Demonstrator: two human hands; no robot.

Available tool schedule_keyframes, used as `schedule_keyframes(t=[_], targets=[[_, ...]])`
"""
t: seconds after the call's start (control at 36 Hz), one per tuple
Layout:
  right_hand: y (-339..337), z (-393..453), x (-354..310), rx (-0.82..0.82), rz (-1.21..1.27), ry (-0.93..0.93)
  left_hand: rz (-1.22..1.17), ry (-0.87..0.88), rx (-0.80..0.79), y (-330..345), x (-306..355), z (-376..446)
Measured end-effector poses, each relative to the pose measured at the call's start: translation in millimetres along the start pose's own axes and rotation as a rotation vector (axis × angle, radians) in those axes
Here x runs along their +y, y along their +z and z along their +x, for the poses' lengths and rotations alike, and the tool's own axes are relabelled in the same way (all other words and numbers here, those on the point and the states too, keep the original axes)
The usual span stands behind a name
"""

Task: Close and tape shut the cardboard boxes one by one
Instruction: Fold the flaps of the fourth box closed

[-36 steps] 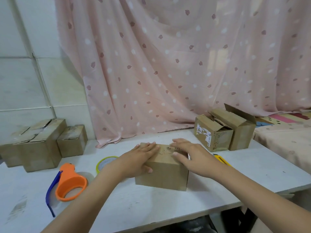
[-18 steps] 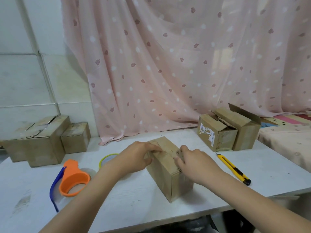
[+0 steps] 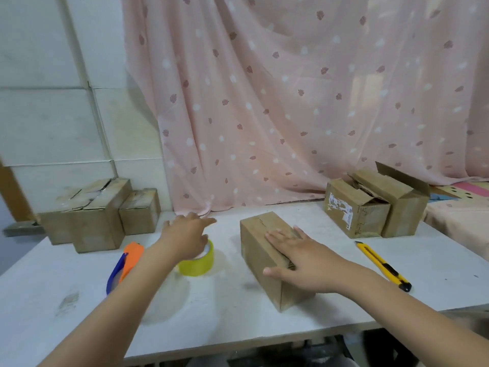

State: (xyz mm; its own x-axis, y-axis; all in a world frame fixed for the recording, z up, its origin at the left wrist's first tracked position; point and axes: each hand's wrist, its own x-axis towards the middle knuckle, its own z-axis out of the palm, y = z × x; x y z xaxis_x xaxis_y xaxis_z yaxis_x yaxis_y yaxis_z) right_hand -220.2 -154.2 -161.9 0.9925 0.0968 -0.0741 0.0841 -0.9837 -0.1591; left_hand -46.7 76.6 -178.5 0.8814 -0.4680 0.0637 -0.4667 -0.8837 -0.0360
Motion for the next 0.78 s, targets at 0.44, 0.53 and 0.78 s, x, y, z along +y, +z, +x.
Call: schedule_keyframes(t=[0.44, 0.53, 0.78], targets=[[30.7, 31.2, -50.7, 0.208, -0.063, 0.1, -0.06, -0.413, -0.436, -20.2, -64.0, -72.6], [31.9, 32.2, -54.2, 0.218, -0.071, 0.12, -0.2, -0.506, -0.395, -12.9, -66.6, -75.0], [25.9, 26.6, -53.2, 0.213, -0.108, 0.161, -0.414, -0.726, -0.403, 7.3, -92.4, -76.5]])
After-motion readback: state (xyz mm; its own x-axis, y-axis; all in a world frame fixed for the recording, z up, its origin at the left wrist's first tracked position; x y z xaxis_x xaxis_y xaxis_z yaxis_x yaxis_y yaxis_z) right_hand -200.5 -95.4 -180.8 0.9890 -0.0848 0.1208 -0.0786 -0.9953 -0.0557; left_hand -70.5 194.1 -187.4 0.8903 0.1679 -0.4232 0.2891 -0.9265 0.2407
